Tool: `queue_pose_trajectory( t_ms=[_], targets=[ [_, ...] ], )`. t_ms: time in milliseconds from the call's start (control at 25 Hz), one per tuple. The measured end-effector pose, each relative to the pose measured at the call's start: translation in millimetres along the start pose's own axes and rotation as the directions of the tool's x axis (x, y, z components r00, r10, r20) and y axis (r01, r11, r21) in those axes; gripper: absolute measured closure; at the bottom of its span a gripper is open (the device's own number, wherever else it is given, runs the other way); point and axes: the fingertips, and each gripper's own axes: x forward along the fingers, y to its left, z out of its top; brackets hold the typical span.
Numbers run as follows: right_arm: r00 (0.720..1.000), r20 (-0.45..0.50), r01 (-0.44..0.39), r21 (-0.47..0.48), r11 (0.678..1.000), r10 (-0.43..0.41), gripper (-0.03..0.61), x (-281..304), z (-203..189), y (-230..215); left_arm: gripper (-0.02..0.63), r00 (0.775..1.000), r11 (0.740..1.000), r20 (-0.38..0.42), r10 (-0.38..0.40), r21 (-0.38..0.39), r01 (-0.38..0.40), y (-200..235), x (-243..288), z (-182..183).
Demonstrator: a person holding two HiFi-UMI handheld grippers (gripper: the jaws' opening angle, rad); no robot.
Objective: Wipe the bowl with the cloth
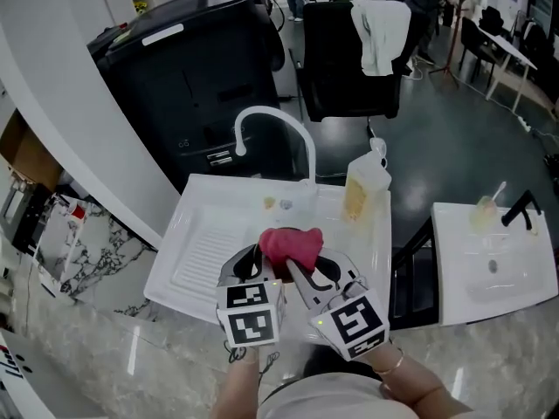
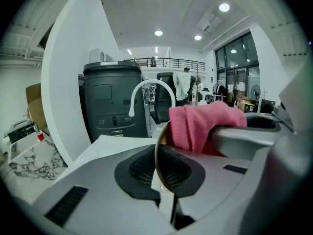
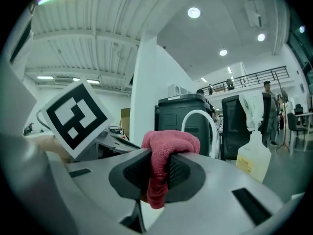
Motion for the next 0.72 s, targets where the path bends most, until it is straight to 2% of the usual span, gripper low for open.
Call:
queue_pose_trajectory(
  t_ms=[200, 480, 720],
  targets=[
    [0.998, -0.050, 0.037, -0.115, 0.993, -0.043, 0.523, 9, -5, 10, 0.586, 1.000, 1.000, -0.003, -0.022, -0.005, 0.022, -9, -10, -3],
    [0.982, -0.124, 0.104, -0.268, 0.958, -0.141, 0.522, 15, -23, 2, 0.584, 0.997, 0.996, -0.028, -0.069, -0.066, 0.067, -10, -14, -15],
    [0.968, -0.159, 0.140, -0.302, 0.943, -0.195, 0.522, 12, -34, -7, 0.584, 0.995, 0.994, -0.049, -0.082, -0.083, 0.077, -11, -10, -24]
  ],
)
